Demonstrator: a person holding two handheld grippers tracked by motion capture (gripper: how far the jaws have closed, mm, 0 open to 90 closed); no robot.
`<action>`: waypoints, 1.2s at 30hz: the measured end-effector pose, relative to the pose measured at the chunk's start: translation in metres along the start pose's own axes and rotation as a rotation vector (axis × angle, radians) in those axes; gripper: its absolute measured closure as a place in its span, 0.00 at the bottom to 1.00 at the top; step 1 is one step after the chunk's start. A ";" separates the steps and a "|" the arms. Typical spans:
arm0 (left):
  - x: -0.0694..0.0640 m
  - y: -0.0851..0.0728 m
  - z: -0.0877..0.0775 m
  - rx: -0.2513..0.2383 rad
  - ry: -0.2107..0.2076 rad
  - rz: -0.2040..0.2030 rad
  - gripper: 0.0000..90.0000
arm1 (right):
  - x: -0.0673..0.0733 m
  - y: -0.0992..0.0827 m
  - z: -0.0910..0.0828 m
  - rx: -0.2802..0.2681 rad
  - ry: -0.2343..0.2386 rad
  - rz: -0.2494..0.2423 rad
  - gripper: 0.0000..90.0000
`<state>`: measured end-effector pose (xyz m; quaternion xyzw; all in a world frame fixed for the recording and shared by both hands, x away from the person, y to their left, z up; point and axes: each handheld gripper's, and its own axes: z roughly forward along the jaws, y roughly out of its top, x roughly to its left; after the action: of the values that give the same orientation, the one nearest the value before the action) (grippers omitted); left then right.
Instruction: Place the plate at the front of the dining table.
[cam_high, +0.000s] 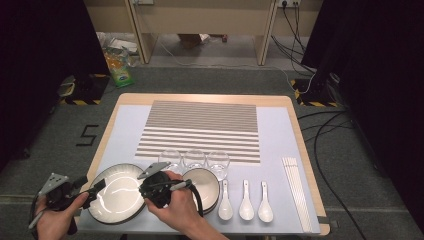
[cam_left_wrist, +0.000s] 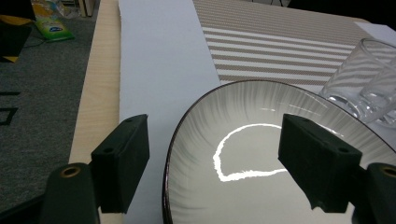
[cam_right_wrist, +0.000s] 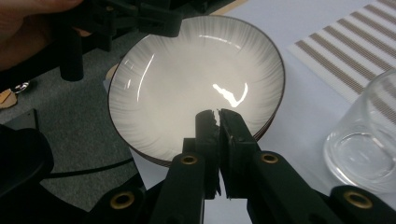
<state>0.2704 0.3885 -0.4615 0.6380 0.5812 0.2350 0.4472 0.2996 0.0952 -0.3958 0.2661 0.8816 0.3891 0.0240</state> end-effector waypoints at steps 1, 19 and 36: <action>0.000 0.000 0.000 0.006 0.001 -0.002 0.28 | 0.001 -0.001 0.002 0.005 0.002 0.008 0.97; 0.005 -0.004 0.001 0.031 -0.013 -0.010 0.32 | 0.011 -0.013 0.035 0.126 -0.017 -0.003 1.00; 0.008 -0.008 0.002 0.090 -0.011 -0.026 0.38 | 0.014 -0.018 0.044 0.151 -0.049 0.011 1.00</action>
<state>0.2696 0.3953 -0.4706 0.6513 0.5968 0.1993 0.4243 0.2906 0.1217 -0.4367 0.2812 0.9061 0.3151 0.0236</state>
